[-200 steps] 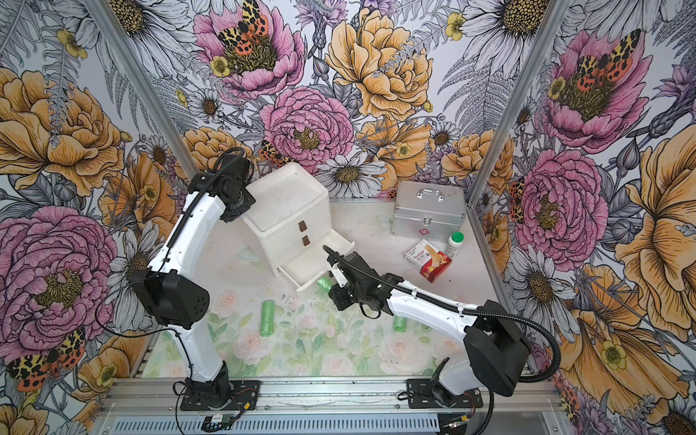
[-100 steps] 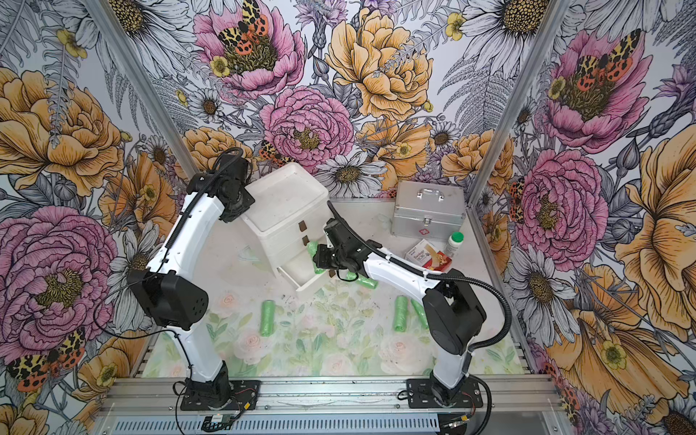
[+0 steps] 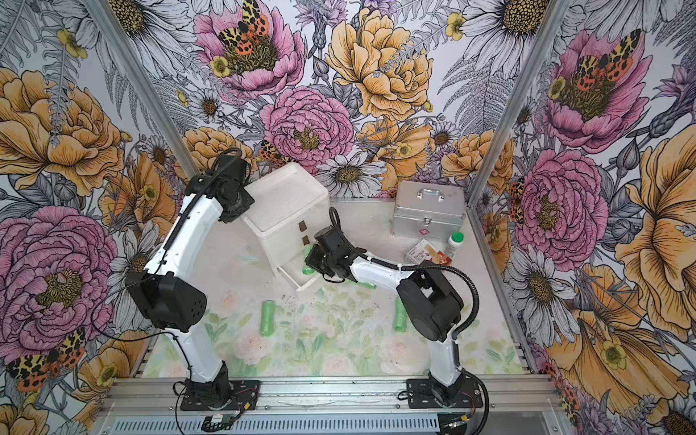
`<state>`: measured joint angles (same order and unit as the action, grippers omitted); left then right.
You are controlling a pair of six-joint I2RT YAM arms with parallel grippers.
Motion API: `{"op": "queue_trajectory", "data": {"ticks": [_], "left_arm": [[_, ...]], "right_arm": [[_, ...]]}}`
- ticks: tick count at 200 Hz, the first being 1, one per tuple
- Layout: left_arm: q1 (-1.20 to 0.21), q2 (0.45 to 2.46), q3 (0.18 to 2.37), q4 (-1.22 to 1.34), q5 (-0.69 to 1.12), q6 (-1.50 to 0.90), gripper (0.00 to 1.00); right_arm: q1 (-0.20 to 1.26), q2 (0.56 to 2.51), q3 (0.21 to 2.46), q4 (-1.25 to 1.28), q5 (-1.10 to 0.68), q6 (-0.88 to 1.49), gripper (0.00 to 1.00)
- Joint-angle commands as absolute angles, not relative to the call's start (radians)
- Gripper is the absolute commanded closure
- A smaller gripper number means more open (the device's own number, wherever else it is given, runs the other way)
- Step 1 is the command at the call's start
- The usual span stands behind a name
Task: Sort the rolls of trash bags by color and place them into the drawer
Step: Place the roll of trash bags in the drawer, then pick up the roll of trash bags from the center of the board.
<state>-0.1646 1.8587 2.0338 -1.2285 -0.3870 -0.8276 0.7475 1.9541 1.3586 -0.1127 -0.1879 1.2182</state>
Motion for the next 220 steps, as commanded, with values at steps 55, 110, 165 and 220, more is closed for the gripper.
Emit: {"op": "queue_trajectory", "data": {"ticks": [55,110,165,220], "left_arm": [[-0.155,1.881,1.952,-1.319,-0.167,-0.873,1.0],[-0.153,1.882,1.955,-1.316,-0.161,-0.876,1.0],[-0.161,1.882,1.954,-1.312,-0.162,-0.885,1.0],[-0.161,1.863,1.947,-1.313,-0.164,-0.878,1.0]], "right_arm": [[0.759,1.924,1.331,-0.043,-0.155,1.22,0.28],[0.845,1.818,1.342,-0.182,-0.101,1.064,0.29],[1.018,1.903,1.431,-0.285,-0.037,1.002,0.31],[1.085,2.099,1.548,-0.313,-0.023,1.019,0.31]]}}
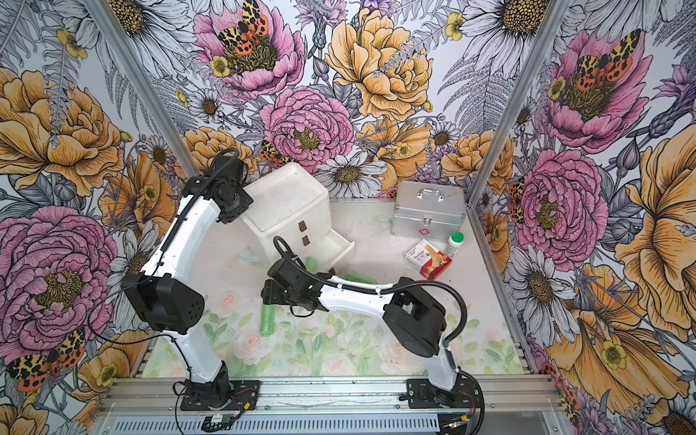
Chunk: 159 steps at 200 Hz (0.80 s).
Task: Sort the rolls of trash bags by color and place them into the drawer
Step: Pick up the roll of trash bags from the center of the board.
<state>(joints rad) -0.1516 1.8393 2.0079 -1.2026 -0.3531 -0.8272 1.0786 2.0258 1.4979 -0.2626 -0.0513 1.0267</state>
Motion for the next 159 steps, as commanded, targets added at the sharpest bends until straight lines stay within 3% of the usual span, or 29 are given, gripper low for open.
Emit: {"op": "queue_trajectory", "data": {"ticks": [1,159], "left_arm": [[-0.161,1.863,1.947,-1.313,-0.165,-0.878,1.0],[-0.159,1.867,1.898,-1.299,-0.163,-0.876,1.0]], "right_arm": [[1.085,2.102,1.549,-0.314,-0.023,1.021,0.31],[1.155,2.284,1.683,-0.367,-0.111,1.054,0.36]]}}
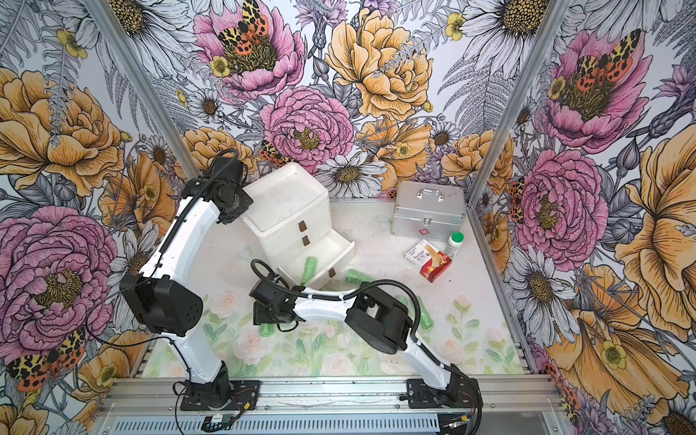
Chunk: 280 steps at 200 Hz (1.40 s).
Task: Sort the rolls of trash bags by color and place them into the drawer
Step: Pick up the roll of trash bags from the center of the board, then place the roll of trash bags in the drawer.
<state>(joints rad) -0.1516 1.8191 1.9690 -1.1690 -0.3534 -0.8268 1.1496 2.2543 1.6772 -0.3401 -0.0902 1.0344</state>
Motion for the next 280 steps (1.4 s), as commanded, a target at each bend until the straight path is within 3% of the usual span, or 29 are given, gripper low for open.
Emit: {"op": "queue_trajectory", "data": {"ticks": [1,26,63,85,178,280], "left_arm": [[-0.159,1.867,1.898,-1.298,-0.162,-0.877,1.0],[-0.161,1.866,1.893,-1.295,-0.16,-0.879,1.0],[-0.163,1.867,1.893,-1.293,-0.158,-0.881,1.0],[-0.164,1.868,1.893,-1.292,-0.156,-0.882,1.0],[-0.153,1.85,1.878,-1.286,-0.151,-0.882,1.0],[-0.134,1.811,1.837,-1.277,-0.143,-0.876,1.0]], "right_arm": [[1.155,2.284,1.683,-0.367,-0.112,1.054,0.36],[1.155,2.288,1.683,-0.367,-0.115,1.053,0.44],[1.159,2.284,1.676,-0.367,-0.112,1.054,0.82],[1.158,2.274,1.671,-0.368,-0.112,1.051,0.93],[0.936,1.85,1.525,-0.366,-0.117,1.016,0.96],[0.745,1.888,1.54,-0.363,-0.167,1.056,0.96]]}}
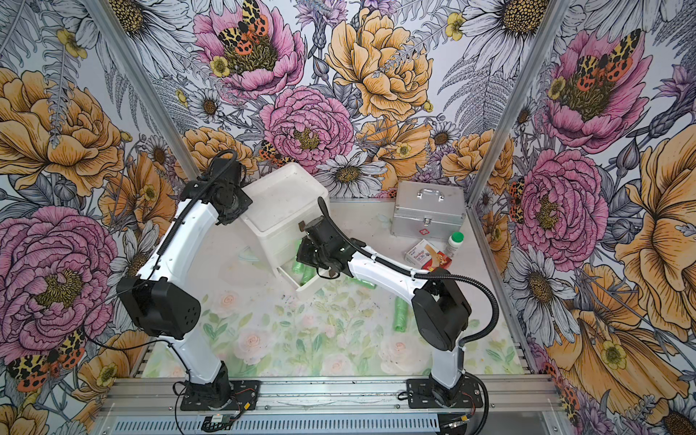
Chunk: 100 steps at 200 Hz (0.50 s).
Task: Sort the rolls of trash bags by color and place them into the drawer
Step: Place the roll of trash bags in the drawer.
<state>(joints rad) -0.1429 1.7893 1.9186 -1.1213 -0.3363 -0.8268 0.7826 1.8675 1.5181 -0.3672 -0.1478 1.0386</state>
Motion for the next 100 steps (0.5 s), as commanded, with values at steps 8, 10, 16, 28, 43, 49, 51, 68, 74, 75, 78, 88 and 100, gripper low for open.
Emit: {"op": "queue_trajectory", "data": {"ticks": [8,10,16,28,43,49,51,68,74,75,78,88,100], "left_arm": [[-0.131,1.79,1.829,-1.276,-0.143,-0.875,1.0],[-0.13,1.789,1.828,-1.274,-0.143,-0.876,1.0],[-0.129,1.787,1.826,-1.272,-0.142,-0.876,1.0],[-0.129,1.786,1.823,-1.27,-0.138,-0.876,1.0],[-0.129,1.787,1.825,-1.267,-0.135,-0.875,1.0],[-0.129,1.787,1.825,-1.267,-0.135,-0.875,1.0],[-0.129,1.787,1.825,-1.267,-0.135,-0.876,1.0],[-0.128,1.786,1.825,-1.266,-0.136,-0.875,1.0],[-0.127,1.786,1.825,-1.266,-0.136,-0.875,1.0],[-0.127,1.786,1.825,-1.266,-0.136,-0.875,1.0],[-0.127,1.786,1.825,-1.265,-0.137,-0.875,1.0],[-0.126,1.787,1.825,-1.266,-0.136,-0.875,1.0],[-0.124,1.789,1.825,-1.266,-0.136,-0.873,1.0]], "right_arm": [[0.737,1.902,1.545,-0.362,-0.176,1.062,0.96],[0.735,1.906,1.547,-0.362,-0.178,1.063,0.96],[0.731,1.919,1.553,-0.361,-0.182,1.063,0.95],[0.727,1.946,1.569,-0.361,-0.188,1.066,0.95],[0.724,1.983,1.595,-0.361,-0.199,1.075,0.95],[0.724,1.997,1.605,-0.361,-0.202,1.078,0.95],[0.725,2.001,1.608,-0.361,-0.203,1.081,0.95],[0.724,2.035,1.636,-0.358,-0.215,1.094,0.94],[0.726,2.045,1.643,-0.356,-0.217,1.098,0.94],[0.726,2.046,1.644,-0.356,-0.218,1.099,0.94],[0.726,2.049,1.646,-0.355,-0.218,1.102,0.94],[0.725,2.062,1.652,-0.351,-0.219,1.107,0.93],[0.724,2.072,1.657,-0.349,-0.218,1.111,0.87]]}}
